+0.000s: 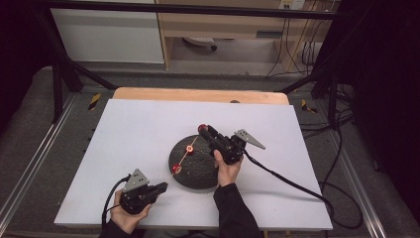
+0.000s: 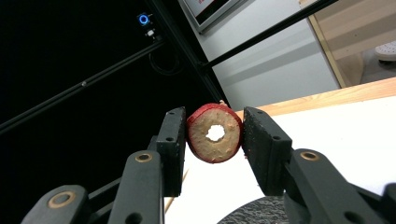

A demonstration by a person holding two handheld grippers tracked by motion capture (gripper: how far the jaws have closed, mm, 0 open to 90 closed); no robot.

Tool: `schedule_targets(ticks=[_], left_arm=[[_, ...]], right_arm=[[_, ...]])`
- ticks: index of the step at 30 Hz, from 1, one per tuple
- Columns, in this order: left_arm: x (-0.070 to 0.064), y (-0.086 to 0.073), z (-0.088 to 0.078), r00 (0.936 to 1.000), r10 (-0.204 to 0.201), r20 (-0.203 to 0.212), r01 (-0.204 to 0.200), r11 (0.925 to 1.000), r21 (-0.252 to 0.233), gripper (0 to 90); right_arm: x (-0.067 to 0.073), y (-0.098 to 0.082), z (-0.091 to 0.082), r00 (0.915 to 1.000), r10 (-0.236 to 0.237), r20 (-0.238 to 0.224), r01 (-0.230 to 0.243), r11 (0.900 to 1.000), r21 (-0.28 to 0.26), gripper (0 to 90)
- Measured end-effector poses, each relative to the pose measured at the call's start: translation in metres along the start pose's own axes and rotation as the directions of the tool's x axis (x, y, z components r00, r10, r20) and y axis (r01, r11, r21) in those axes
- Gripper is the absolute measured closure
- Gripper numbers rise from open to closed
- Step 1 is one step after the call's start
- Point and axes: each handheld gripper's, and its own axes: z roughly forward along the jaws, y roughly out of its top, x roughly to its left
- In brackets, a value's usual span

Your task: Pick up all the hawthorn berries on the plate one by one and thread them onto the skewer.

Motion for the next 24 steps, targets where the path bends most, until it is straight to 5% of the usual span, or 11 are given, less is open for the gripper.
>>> schedule_targets(ticks=[24], left_arm=[[-0.0036, -0.0007, 0.0023, 0.9998, -0.021, -0.001, 0.021, 0.9996, -0.018, 88.6]], right_arm=[[0.0066, -0.0076, 0.0043, 0.9994, 0.007, -0.032, -0.007, 1.0, -0.014, 61.0]])
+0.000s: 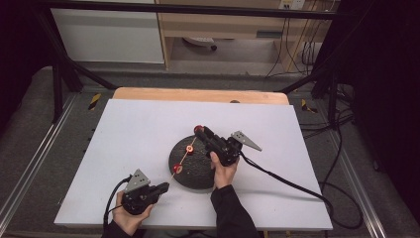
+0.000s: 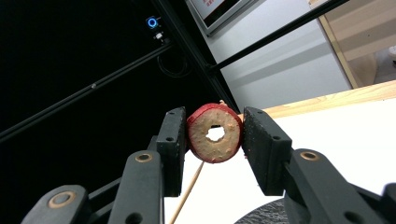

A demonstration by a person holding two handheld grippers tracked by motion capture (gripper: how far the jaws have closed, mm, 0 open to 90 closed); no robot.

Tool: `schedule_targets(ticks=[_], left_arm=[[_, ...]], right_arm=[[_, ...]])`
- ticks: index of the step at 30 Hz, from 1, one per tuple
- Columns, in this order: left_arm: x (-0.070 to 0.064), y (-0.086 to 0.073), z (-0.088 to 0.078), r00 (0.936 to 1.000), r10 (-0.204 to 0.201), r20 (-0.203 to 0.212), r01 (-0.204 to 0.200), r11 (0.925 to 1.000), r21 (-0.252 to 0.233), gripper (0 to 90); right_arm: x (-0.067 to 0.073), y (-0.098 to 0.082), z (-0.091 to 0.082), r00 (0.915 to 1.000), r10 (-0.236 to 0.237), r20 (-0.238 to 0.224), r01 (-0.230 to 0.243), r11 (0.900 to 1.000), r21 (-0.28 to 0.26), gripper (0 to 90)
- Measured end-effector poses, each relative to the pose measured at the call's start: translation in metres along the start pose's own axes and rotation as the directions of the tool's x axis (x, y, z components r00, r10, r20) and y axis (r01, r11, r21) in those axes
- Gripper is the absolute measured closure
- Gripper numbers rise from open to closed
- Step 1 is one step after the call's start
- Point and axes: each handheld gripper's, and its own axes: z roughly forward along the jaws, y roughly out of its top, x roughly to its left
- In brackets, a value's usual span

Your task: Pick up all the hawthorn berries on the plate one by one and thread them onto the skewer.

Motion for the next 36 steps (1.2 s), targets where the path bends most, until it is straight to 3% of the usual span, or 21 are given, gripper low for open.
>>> schedule_targets(ticks=[19, 28, 36], left_arm=[[-0.001, 0.0, 0.0, 0.9999, -0.013, -0.005, 0.013, 0.9998, -0.012, 88.5], [-0.01, 0.0, 0.006, 0.9961, -0.088, -0.012, 0.087, 0.9955, -0.039, 88.5], [-0.019, 0.002, 0.012, 0.9927, -0.118, -0.022, 0.117, 0.9921, -0.044, 88.6]], right_arm=[[0.0, -0.002, 0.0, 1.0, 0.003, 0.004, -0.003, 1.0, 0.005, 61.0], [0.002, -0.01, -0.001, 0.9997, 0.025, -0.002, -0.025, 1.0, -0.011, 61.1], [0.004, -0.016, -0.001, 0.9992, 0.039, -0.011, -0.039, 0.999, -0.01, 61.2]])
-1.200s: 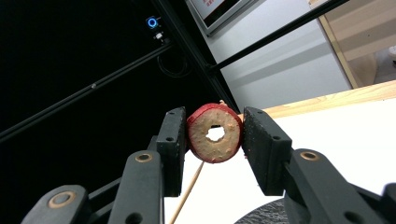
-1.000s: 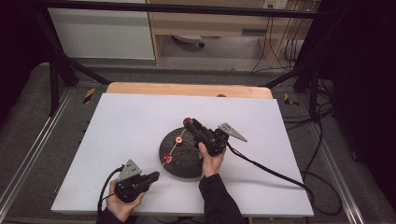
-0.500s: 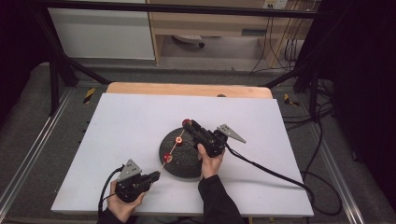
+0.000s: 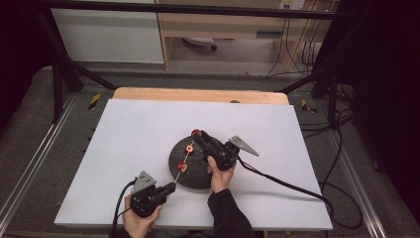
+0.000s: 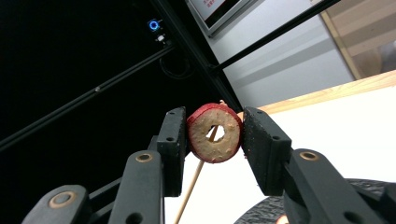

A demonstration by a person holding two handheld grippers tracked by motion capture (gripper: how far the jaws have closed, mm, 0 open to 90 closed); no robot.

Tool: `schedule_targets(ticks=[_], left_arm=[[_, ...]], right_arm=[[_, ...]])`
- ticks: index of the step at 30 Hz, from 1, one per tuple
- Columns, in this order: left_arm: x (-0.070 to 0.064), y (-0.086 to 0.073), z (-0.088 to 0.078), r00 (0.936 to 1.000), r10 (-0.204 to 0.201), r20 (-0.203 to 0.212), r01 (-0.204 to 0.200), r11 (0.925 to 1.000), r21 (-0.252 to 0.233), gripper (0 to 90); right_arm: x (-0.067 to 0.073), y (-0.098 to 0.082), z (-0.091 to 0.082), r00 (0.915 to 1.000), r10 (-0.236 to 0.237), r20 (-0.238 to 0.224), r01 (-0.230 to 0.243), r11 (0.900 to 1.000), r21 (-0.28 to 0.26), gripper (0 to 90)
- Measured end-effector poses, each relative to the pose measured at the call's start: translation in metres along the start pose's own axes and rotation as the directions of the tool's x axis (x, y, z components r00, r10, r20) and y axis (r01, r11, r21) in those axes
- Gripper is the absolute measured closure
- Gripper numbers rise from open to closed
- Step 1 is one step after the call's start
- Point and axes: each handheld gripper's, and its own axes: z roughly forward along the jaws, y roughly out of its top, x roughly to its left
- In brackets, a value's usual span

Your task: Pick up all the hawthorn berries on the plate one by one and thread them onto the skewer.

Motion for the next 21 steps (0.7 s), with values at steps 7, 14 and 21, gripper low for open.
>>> schedule_targets(ticks=[7, 14, 21], left_arm=[[0.0, 0.002, -0.001, 1.0, 0.003, 0.007, -0.003, 1.0, -0.007, 88.8], [0.001, 0.006, -0.002, 1.0, 0.008, 0.003, -0.008, 0.9999, -0.015, 88.8], [0.003, 0.009, 0.001, 0.9998, 0.018, 0.011, -0.018, 0.9998, -0.01, 88.8]], right_arm=[[0.004, -0.001, -0.004, 1.0, 0.003, -0.005, -0.003, 1.0, 0.009, 61.4], [0.008, -0.011, -0.007, 0.9991, 0.036, -0.024, -0.035, 0.998, 0.062, 61.5], [0.012, -0.021, -0.012, 0.9987, 0.038, -0.033, -0.034, 0.994, 0.102, 61.5]])
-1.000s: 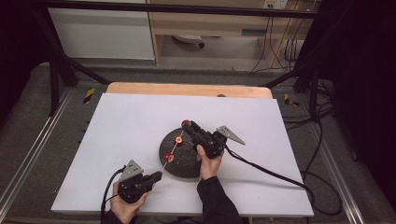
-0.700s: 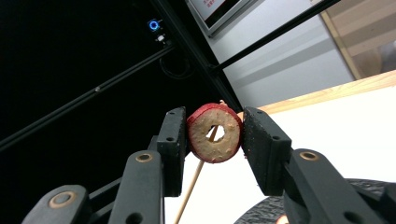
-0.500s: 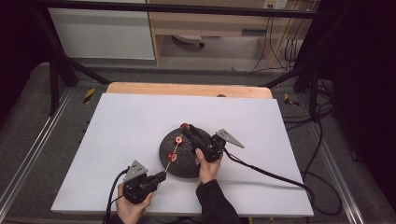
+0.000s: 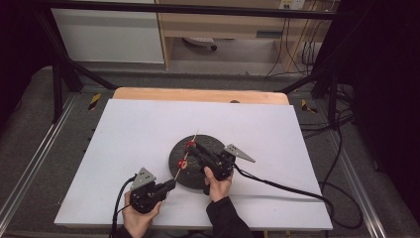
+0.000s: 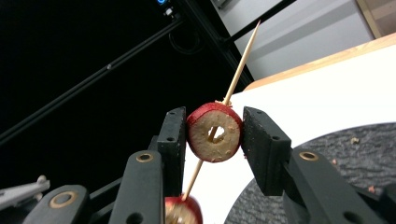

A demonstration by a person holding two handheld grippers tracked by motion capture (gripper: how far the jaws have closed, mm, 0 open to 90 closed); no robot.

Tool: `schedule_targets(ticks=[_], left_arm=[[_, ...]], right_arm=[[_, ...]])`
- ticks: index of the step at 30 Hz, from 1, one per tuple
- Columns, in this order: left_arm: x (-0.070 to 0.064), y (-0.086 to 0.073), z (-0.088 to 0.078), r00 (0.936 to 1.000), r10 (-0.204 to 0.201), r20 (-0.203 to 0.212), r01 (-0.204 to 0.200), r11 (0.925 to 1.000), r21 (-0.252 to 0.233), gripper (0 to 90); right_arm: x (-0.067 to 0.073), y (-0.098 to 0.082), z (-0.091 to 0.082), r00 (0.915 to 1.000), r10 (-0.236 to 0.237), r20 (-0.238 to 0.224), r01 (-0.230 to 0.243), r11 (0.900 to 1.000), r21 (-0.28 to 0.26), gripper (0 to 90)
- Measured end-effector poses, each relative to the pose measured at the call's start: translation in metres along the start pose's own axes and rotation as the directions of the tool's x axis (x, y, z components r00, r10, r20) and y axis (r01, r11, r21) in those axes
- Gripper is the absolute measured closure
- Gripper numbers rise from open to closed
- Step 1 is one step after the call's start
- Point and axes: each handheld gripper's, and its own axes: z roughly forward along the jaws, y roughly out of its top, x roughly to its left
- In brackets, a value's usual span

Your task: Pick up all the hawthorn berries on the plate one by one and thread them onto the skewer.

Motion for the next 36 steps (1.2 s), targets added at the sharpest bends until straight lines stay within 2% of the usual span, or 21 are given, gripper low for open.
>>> schedule_targets(ticks=[3, 9, 19, 26, 30, 32, 36], left_arm=[[0.0, 0.001, 0.001, 0.9999, 0.014, -0.003, -0.014, 0.9999, -0.001, 88.8], [0.002, 0.001, 0.002, 0.9999, 0.015, 0.005, -0.015, 0.9998, 0.013, 88.8], [0.003, 0.001, 0.004, 0.9996, 0.024, 0.01, -0.025, 0.9996, 0.017, 88.8], [0.003, 0.001, 0.003, 0.9993, 0.037, 0.011, -0.037, 0.9991, 0.023, 88.8], [0.006, 0.0, 0.001, 0.9985, 0.055, 0.007, -0.055, 0.9981, 0.027, 88.7], [0.008, 0.0, -0.001, 0.9972, 0.074, 0.004, -0.074, 0.9967, 0.033, 88.8], [0.014, 0.0, -0.005, 0.9948, 0.102, -0.001, -0.102, 0.9937, 0.047, 88.7]], right_arm=[[0.002, -0.004, -0.002, 1.0, -0.002, -0.004, 0.002, 1.0, 0.012, 61.5], [0.005, -0.012, -0.005, 0.9999, -0.013, -0.009, 0.014, 0.999, 0.047, 61.5], [0.008, -0.019, -0.008, 0.9998, -0.016, -0.016, 0.017, 0.995, 0.094, 61.5], [0.009, -0.02, -0.01, 0.9992, -0.037, -0.013, 0.038, 0.993, 0.113, 60.0], [0.011, -0.015, -0.013, 0.9969, -0.078, 0.005, 0.077, 0.99, 0.121, 51.1], [0.011, -0.012, -0.014, 0.9936, -0.112, 0.015, 0.109, 0.986, 0.13, 46.9], [0.009, -0.003, -0.018, 0.9863, -0.154, 0.059, 0.142, 0.974, 0.174, 36.7]])
